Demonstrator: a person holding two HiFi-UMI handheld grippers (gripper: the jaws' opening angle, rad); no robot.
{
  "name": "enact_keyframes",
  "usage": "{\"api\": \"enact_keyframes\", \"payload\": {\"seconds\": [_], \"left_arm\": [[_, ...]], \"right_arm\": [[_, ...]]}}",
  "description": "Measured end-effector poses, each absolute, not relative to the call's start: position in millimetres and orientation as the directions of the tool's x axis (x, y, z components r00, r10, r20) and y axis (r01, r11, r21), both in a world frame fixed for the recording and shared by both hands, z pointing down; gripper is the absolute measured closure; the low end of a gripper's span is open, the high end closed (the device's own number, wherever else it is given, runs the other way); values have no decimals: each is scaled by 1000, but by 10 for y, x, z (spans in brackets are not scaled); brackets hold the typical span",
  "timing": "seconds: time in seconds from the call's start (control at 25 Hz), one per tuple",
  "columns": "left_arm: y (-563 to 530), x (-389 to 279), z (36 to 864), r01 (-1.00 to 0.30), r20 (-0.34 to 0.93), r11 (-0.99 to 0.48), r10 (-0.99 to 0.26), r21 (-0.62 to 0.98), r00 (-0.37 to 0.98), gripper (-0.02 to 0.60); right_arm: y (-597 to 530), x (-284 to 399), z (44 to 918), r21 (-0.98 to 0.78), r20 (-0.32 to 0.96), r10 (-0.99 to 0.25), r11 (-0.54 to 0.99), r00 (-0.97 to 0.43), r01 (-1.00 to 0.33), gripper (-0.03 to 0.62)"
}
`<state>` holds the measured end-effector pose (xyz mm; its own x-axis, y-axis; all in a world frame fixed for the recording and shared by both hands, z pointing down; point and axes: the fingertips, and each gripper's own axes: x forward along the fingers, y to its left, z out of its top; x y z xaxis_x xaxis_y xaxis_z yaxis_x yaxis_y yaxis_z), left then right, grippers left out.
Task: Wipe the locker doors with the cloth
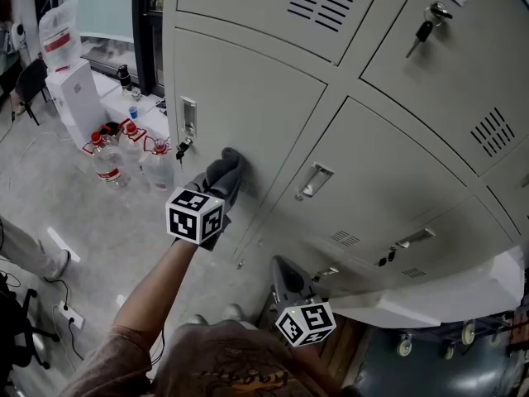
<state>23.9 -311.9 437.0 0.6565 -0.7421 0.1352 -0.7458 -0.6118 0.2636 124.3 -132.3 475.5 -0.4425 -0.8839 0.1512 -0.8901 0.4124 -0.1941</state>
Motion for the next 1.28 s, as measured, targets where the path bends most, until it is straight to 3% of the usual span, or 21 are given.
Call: {"api": "enact_keyframes", "payload": {"seconds": [0.8,1.04,1.28], "left_arm": [[-2748,946,4388,-618,133,-746,-606,247,785,542],[-2642,920,4355,-574,103,-776,-569,262,816,543],[-2675,558,4446,-626,110,-736,-621,257,776,543]], "right_arm": [[-1222,1349,4727,-195,142,-906,368,-398,-909,595],[-1225,1333,4718,-193,140,-906,370,-399,-909,595],[-1263,1260,4711,-192,140,-898,389,-417,-901,595]]}}
